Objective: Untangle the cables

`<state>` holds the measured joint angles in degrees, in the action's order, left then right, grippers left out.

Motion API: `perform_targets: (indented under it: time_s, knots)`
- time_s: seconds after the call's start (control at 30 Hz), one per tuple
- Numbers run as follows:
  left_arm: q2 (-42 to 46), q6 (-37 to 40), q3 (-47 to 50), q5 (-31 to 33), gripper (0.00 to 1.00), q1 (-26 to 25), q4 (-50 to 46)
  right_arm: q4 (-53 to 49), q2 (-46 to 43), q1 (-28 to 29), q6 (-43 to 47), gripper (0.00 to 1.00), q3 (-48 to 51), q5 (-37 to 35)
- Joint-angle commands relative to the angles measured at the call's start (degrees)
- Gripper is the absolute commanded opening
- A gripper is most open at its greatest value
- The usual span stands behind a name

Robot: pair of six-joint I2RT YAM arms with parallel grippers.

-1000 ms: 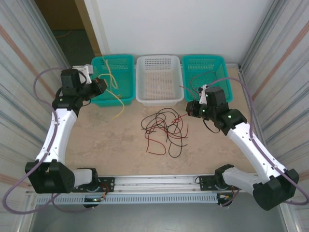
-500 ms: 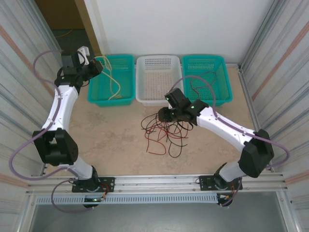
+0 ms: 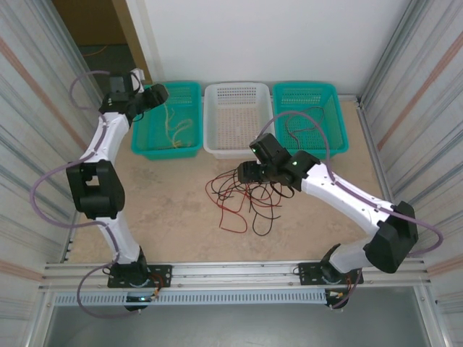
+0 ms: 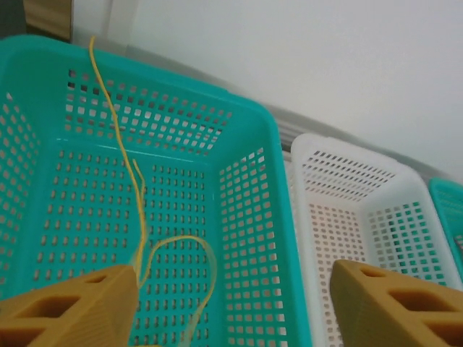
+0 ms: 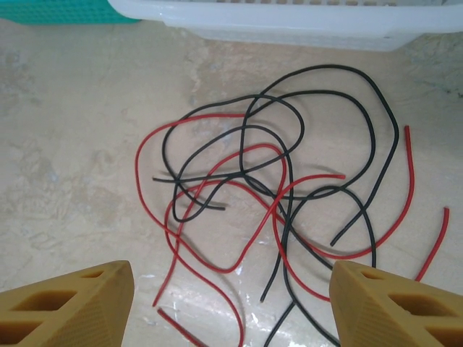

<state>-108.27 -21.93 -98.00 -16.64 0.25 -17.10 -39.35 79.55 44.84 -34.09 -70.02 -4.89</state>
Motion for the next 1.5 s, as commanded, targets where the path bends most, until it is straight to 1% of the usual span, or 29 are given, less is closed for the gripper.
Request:
perform_targets:
  time_s: [0.0, 0.07, 0.2, 0.27, 0.37, 0.43, 0.57, 0.63, 0.67, 0.83, 0.9, 1.03, 1.1, 1.17, 1.23, 1.3, 1.47]
  knots:
    - [2.0, 4.3, -2.1, 3.7, 0.75, -3.1, -2.5, -2.5, -1.8, 0.6, -1.0, 0.71, 1.2, -2.1]
    - [4.2, 6.0, -0.4, 5.3, 0.75, -4.9, -2.6, -2.6, -2.2, 0.6, -1.0, 0.71, 1.1, -2.6]
    - [9.9, 10.7, 2.5, 11.6, 0.77, -9.8, -4.7, -3.0, -3.1, 0.7, -0.9, 0.72, 0.7, -3.3]
    - [12.8, 13.6, 3.6, 14.2, 0.77, -13.4, -7.7, -2.8, -3.7, 0.7, -0.9, 0.73, 1.2, -3.5]
    - [18.2, 16.2, 8.0, 15.7, 0.76, -19.2, -10.4, -2.3, -4.3, 0.6, -1.0, 0.74, 2.3, -3.8]
    - [22.1, 16.1, 12.0, 15.0, 0.76, -22.5, -11.4, -2.0, -4.5, 0.6, -1.5, 0.75, 2.8, -3.8]
    - [30.2, 12.4, 20.5, 12.7, 0.76, -28.9, -14.0, -2.2, -4.3, 0.7, -2.4, 0.76, 3.5, -3.3]
    - [32.9, 11.0, 24.4, 10.8, 0.75, -32.2, -15.1, -1.8, -4.8, 0.7, -2.9, 0.76, 4.3, -3.0]
    - [33.9, 10.6, 26.0, 9.6, 0.75, -34.1, -16.3, -1.4, -5.1, 0.7, -3.1, 0.77, 4.8, -2.7]
    - [35.1, 6.5, 32.8, 8.8, 0.72, -43.4, -19.7, 0.0, -6.8, 0.7, -4.3, 0.78, 7.1, -2.6]
    - [35.1, 4.8, 35.0, 9.2, 0.72, -45.8, -19.8, -0.3, -6.9, 0.7, -5.0, 0.78, 7.7, -3.3]
    - [35.2, 1.0, 37.5, 11.0, 0.72, -46.6, -19.4, -0.3, -7.0, 0.7, -5.7, 0.78, 8.7, -3.8]
    - [35.0, 0.8, 37.9, 12.1, 0.73, -46.5, -19.8, -0.4, -7.4, 0.7, -6.2, 0.78, 9.4, -5.1]
    - [34.0, 0.4, 37.1, 13.6, 0.72, -45.2, -21.8, -1.0, -7.6, 0.1, -7.1, 0.78, 9.8, -5.7]
    - [33.1, 0.1, 36.3, 11.5, 0.70, -41.9, -23.1, -1.1, -7.5, -0.7, -7.4, 0.78, 9.9, -4.9]
    - [33.5, 0.1, 36.6, 9.5, 0.69, -39.6, -22.4, -0.9, -7.3, -1.4, -7.1, 0.78, 9.9, -4.6]
    - [35.2, 0.4, 38.4, 8.0, 0.71, -37.9, -20.6, 0.2, -5.4, -4.9, -7.4, 0.78, 9.9, -1.3]
